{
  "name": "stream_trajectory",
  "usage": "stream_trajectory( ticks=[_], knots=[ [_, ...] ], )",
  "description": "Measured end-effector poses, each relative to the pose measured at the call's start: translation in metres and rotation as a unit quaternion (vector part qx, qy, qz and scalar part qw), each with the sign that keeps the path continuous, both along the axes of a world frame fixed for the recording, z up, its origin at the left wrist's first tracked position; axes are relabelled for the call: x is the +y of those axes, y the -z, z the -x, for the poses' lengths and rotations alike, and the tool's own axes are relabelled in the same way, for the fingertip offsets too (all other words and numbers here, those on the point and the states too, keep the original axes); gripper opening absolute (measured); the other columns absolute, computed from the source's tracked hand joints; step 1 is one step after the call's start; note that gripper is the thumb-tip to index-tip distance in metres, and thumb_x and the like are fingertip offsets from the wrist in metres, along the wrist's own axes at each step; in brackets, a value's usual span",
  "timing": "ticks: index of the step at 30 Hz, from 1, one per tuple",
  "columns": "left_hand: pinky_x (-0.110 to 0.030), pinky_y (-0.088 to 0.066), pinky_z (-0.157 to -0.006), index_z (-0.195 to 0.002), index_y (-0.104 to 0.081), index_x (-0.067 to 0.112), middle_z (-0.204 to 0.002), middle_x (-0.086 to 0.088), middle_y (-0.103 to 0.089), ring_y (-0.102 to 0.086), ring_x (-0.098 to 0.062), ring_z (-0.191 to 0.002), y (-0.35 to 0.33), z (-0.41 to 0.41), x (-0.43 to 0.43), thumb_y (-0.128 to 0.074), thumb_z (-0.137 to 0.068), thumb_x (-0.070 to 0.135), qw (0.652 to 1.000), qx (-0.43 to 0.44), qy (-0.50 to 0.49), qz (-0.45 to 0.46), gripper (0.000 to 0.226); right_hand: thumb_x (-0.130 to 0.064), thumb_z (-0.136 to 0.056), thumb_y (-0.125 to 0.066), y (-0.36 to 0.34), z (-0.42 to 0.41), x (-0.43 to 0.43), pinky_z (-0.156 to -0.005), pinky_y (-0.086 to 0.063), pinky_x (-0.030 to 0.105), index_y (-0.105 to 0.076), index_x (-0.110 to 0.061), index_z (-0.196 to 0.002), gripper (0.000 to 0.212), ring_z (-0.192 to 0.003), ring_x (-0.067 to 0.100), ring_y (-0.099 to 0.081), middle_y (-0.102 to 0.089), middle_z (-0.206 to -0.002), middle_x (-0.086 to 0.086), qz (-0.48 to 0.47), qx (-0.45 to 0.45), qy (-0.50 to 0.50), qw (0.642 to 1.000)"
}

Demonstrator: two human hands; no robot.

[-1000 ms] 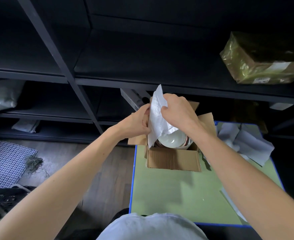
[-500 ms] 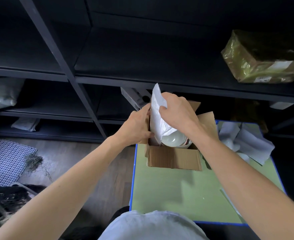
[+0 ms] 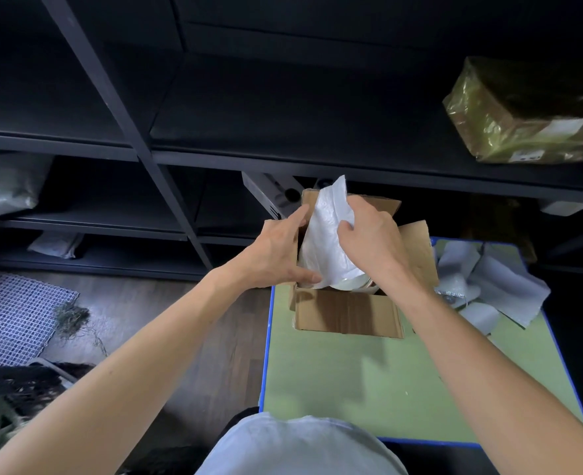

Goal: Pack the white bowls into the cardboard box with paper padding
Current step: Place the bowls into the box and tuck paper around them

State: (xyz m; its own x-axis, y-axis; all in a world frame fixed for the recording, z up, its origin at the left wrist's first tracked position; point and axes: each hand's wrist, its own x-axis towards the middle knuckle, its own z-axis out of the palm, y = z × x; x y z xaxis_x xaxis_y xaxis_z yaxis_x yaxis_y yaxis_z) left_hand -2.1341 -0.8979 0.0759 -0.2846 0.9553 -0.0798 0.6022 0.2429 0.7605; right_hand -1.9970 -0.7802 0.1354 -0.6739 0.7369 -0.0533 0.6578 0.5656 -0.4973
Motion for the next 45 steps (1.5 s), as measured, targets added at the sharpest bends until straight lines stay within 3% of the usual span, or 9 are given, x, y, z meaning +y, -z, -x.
stream_trajectory(
  ticks=[7,12,15,18,26,31,37,42,45],
  knots=[
    [-0.042,-0.051,-0.087,-0.131,-0.039,0.032,-0.100,0.009,-0.057,-0.052,-0.028,-0.100,-0.003,-0.006,0.000,-0.084,-0.061,0.041,1.000,-0.019,0.000,0.003,0.084,-0.020,-0.093,-0.044,-0.002,0.003,-0.004,-0.052,-0.033,0.033,-0.046,-0.014,-0.093,0.007,-0.066,0.024,-0.050,-0.053,-0.072,0.002,0.028,-0.069,-0.044,0.996],
    [0.001,-0.040,-0.074,-0.149,-0.025,0.036,-0.116,0.025,-0.057,-0.054,0.013,-0.100,-0.013,0.004,-0.007,-0.066,-0.084,0.034,0.992,-0.102,-0.064,-0.022,0.077,-0.022,-0.094,-0.045,0.003,0.003,-0.012,-0.051,-0.032,0.033,-0.042,-0.021,-0.077,0.017,-0.063,0.020,-0.053,-0.054,-0.068,-0.003,0.021,-0.098,-0.118,0.988],
    [-0.017,-0.040,-0.084,-0.152,-0.024,0.034,-0.137,0.010,-0.053,-0.053,0.004,-0.105,-0.021,0.006,0.002,-0.048,-0.089,0.069,0.987,-0.084,-0.134,0.019,0.076,-0.026,-0.096,-0.047,0.007,0.004,-0.021,-0.064,-0.054,0.039,-0.056,-0.017,-0.099,0.014,-0.066,0.022,-0.065,-0.066,-0.071,0.003,-0.004,-0.110,-0.167,0.980],
    [-0.026,-0.047,-0.077,-0.144,-0.036,0.030,-0.127,0.010,-0.059,-0.058,-0.004,-0.098,-0.024,0.001,0.013,-0.044,-0.081,0.082,0.987,-0.028,-0.148,0.048,0.082,-0.029,-0.095,-0.047,0.010,0.004,-0.023,-0.067,-0.056,0.038,-0.052,-0.019,-0.079,0.019,-0.059,0.019,-0.065,-0.065,-0.063,0.002,-0.009,-0.107,-0.164,0.981],
    [-0.029,-0.037,-0.050,-0.104,-0.051,0.012,-0.075,-0.001,-0.056,-0.051,-0.017,-0.060,-0.026,-0.005,0.035,-0.041,-0.098,0.029,0.976,0.060,-0.187,0.089,0.020,-0.022,-0.076,-0.063,0.000,-0.014,-0.009,-0.059,-0.035,0.025,-0.064,-0.019,-0.085,0.009,-0.080,0.015,-0.059,-0.065,-0.077,-0.006,0.074,-0.180,-0.192,0.962],
    [-0.028,-0.032,-0.051,-0.092,-0.050,0.010,-0.074,-0.003,-0.054,-0.048,-0.018,-0.060,-0.036,-0.010,0.045,-0.035,-0.102,0.021,0.971,0.102,-0.194,0.094,0.020,-0.014,-0.089,-0.048,0.011,-0.008,-0.014,-0.091,-0.046,0.035,-0.067,-0.014,-0.104,0.024,-0.102,0.025,-0.061,-0.069,-0.104,0.004,0.038,-0.164,-0.184,0.968],
    [-0.039,-0.050,-0.062,-0.095,-0.062,0.003,-0.085,-0.010,-0.064,-0.060,-0.030,-0.076,-0.035,-0.011,0.040,-0.043,-0.096,0.019,0.967,0.165,-0.124,0.147,0.024,-0.018,-0.090,-0.047,0.023,-0.013,-0.015,-0.085,-0.047,0.039,-0.054,-0.017,-0.071,0.020,-0.086,0.030,-0.059,-0.063,-0.076,0.004,0.046,-0.217,-0.218,0.950],
    [-0.037,-0.045,-0.061,-0.086,-0.063,0.003,-0.083,-0.008,-0.058,-0.057,-0.028,-0.078,-0.024,-0.014,0.039,-0.045,-0.096,0.015,0.968,0.188,-0.110,0.126,0.024,-0.012,-0.086,-0.054,0.022,-0.017,-0.010,-0.051,-0.030,0.029,-0.064,-0.015,-0.091,0.011,-0.082,0.028,-0.056,-0.056,-0.076,0.001,-0.019,-0.227,-0.244,0.943],
    [-0.038,-0.046,-0.063,-0.080,-0.058,0.003,-0.084,-0.008,-0.055,-0.057,-0.029,-0.078,-0.020,-0.014,0.039,-0.048,-0.097,0.018,0.966,0.208,-0.094,0.124,0.025,-0.005,-0.086,-0.053,0.025,-0.017,-0.013,-0.054,-0.030,0.032,-0.061,-0.013,-0.091,0.013,-0.081,0.027,-0.050,-0.053,-0.081,0.003,-0.018,-0.235,-0.259,0.936]
  ],
)
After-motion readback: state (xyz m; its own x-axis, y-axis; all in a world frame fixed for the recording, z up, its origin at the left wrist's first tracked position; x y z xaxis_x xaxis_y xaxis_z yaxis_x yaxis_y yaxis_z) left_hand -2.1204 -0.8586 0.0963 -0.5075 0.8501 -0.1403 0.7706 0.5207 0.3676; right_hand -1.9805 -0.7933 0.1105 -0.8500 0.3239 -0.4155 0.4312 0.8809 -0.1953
